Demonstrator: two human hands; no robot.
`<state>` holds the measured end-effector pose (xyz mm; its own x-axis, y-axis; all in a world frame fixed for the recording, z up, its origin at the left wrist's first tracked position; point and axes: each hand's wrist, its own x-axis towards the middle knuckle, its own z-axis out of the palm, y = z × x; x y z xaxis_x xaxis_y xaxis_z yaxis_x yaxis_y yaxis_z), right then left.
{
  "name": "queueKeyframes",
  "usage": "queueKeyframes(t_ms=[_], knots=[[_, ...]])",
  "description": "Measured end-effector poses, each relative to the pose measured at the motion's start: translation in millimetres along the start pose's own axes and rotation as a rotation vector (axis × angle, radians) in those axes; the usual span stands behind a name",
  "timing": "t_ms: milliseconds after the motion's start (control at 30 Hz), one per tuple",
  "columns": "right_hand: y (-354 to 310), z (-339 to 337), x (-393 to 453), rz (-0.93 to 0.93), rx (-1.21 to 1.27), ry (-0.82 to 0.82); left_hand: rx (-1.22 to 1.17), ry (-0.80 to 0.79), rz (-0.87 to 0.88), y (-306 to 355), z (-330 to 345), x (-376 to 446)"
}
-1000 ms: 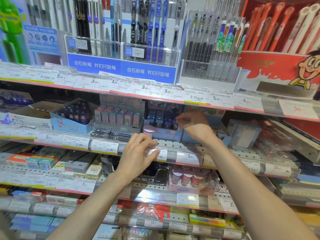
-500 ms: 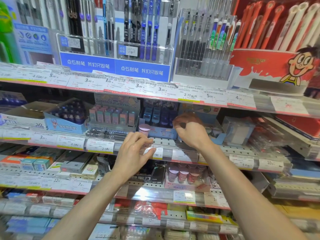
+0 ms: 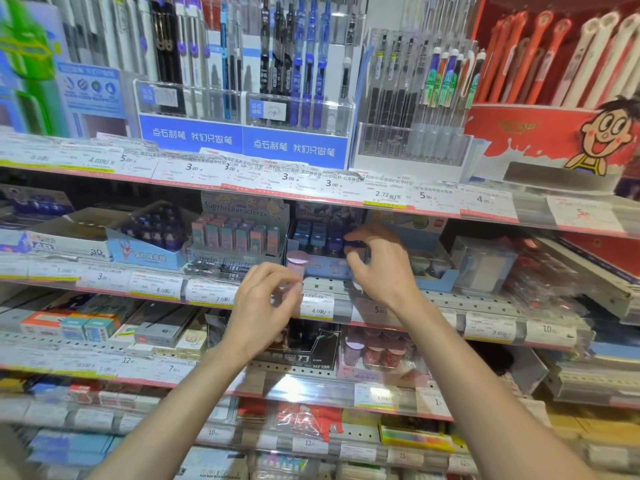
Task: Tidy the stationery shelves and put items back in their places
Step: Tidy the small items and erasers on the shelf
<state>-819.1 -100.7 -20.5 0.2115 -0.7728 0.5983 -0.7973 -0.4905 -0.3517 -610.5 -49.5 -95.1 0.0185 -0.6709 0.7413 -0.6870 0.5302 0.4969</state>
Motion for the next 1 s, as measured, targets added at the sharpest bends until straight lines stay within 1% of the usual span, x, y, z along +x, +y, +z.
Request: queueKeyframes(t_ms=[67, 133, 200, 300, 367, 500, 667, 833, 1000], knots=[[-8, 6, -3, -0.015, 0.021, -0.004, 0.0, 0.028, -0.045, -6, -8, 3], [-16, 16, -5, -0.02, 0.031, -0.074, 0.023, 0.032, -0.097, -13, -14, 9], [-24, 26, -5, -0.029, 0.037, -0.137, 0.086, -0.004, -0.117, -18, -19, 15], [-38, 38, -1, -0.033, 0.046, -0.17, 0.22, -0.047, -0.099, -24, -25, 19], [-46, 45, 1, -0.024, 0.041, -0.164, 0.254, -0.055, -0.089, -30, -29, 18], [-53, 53, 4, 0.012, 0.003, -0.126, 0.278, -0.123, -0.005, -39, -31, 12], [-54, 54, 3, 0.058, 0.06, -0.107, 0.299, -0.138, 0.012, -39, -31, 11], [-52, 35, -4, 0.078, 0.212, -0.053, 0.318, -0.172, 0.049, -27, -23, 10], [-26, -1, -26, 0.066, 0.294, -0.022, 0.282, -0.205, 0.119, -5, 5, 10]])
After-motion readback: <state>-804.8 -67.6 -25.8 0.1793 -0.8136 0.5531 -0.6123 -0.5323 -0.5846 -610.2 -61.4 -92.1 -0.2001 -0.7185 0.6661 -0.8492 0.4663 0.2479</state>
